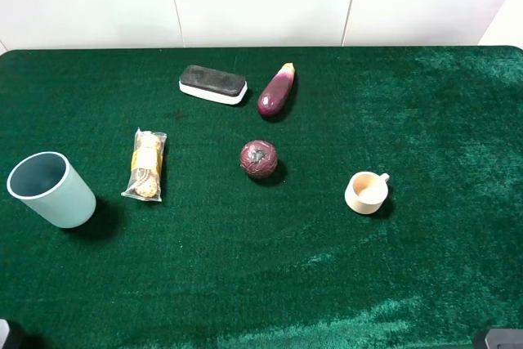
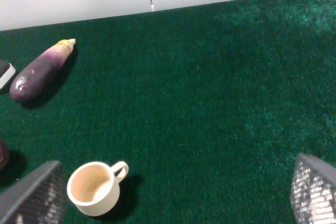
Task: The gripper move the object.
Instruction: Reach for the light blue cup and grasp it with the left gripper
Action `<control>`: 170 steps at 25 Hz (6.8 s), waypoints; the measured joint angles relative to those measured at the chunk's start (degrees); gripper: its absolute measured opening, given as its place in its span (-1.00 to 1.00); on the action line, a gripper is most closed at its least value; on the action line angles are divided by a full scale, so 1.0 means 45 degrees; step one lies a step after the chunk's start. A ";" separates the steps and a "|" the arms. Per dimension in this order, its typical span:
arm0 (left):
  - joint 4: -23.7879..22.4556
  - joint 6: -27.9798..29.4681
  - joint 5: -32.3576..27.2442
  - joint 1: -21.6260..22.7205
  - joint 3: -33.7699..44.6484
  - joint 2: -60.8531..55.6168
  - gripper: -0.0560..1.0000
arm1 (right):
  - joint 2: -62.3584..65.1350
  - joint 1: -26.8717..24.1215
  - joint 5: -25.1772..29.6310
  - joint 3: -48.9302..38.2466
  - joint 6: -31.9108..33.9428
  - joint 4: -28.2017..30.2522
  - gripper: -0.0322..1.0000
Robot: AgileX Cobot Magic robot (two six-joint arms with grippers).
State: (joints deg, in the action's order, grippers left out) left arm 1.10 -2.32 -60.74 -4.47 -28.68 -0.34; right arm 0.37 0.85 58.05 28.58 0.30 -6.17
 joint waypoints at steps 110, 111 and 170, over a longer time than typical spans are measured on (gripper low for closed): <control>-0.0918 -0.2001 -0.1137 -0.2182 -0.3689 1.4006 0.93 | 0.0000 0.0000 0.0000 0.0000 0.0000 0.0000 0.32; -0.0965 -0.2016 -0.1012 -0.2319 -0.3689 1.4270 0.93 | 0.0000 0.0000 0.0000 0.0000 0.0000 0.0000 0.32; -0.1245 -0.2245 0.7371 -0.3952 -0.0572 1.9678 0.34 | 0.0000 0.0000 0.0000 0.0000 0.0000 0.0000 0.32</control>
State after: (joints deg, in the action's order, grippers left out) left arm -4.50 -12.42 -27.57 -22.26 -31.26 88.21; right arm 0.37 0.85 58.06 28.58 0.30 -6.17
